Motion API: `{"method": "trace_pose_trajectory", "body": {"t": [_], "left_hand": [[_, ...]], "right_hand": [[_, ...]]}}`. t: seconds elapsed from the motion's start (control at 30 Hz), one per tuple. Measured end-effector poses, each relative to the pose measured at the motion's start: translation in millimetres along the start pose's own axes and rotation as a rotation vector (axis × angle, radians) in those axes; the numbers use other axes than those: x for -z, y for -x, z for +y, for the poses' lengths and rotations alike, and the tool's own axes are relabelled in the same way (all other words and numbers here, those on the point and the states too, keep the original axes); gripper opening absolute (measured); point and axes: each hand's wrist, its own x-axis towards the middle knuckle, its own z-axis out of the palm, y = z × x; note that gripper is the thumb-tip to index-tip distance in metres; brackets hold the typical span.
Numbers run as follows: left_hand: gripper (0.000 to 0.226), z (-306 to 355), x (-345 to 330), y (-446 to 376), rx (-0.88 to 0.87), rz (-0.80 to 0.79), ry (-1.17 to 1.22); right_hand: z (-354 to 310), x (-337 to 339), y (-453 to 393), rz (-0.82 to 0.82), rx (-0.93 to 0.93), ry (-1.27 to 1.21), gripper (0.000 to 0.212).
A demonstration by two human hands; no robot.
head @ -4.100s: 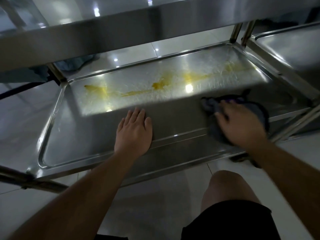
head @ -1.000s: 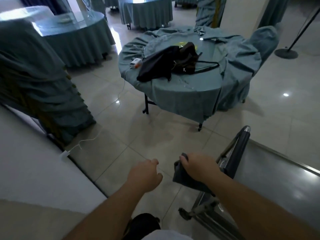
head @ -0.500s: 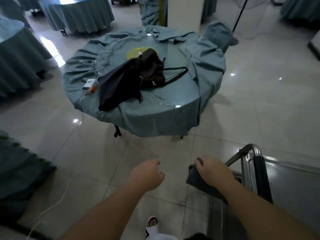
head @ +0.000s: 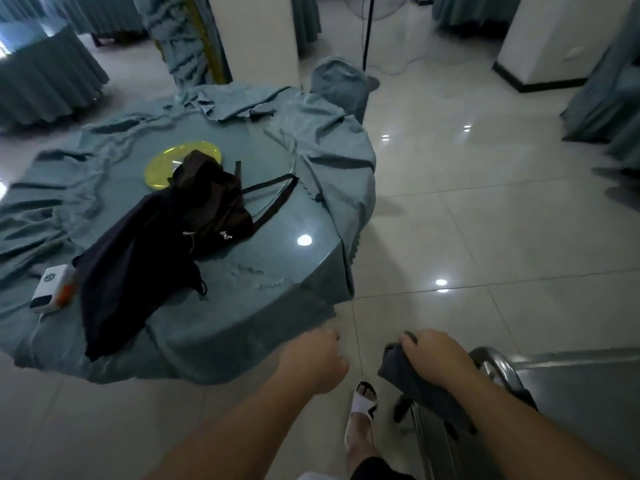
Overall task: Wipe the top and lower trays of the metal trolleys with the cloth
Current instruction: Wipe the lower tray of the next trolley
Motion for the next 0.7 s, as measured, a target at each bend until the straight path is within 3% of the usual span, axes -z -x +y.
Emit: {"method": "trace_pose_trajectory", "body": {"t": [0.17,0.4,0.7], "left_hand": [[0.044,58,76,-109,-0.056,-0.042,-0.111],[0.051,145,157,-252,-0.154,-0.124,-0.216],[0.049,292,208,-451,-0.405,-0.220,-0.430]], "right_hand": [[11,73,-90,-0.006,-0.007,0.002,0.047],[48,172,-183,0.115,-0.121,-0.092,0.050],[148,245,-302,0.196,-0.424,-0.346,0.056]]}}
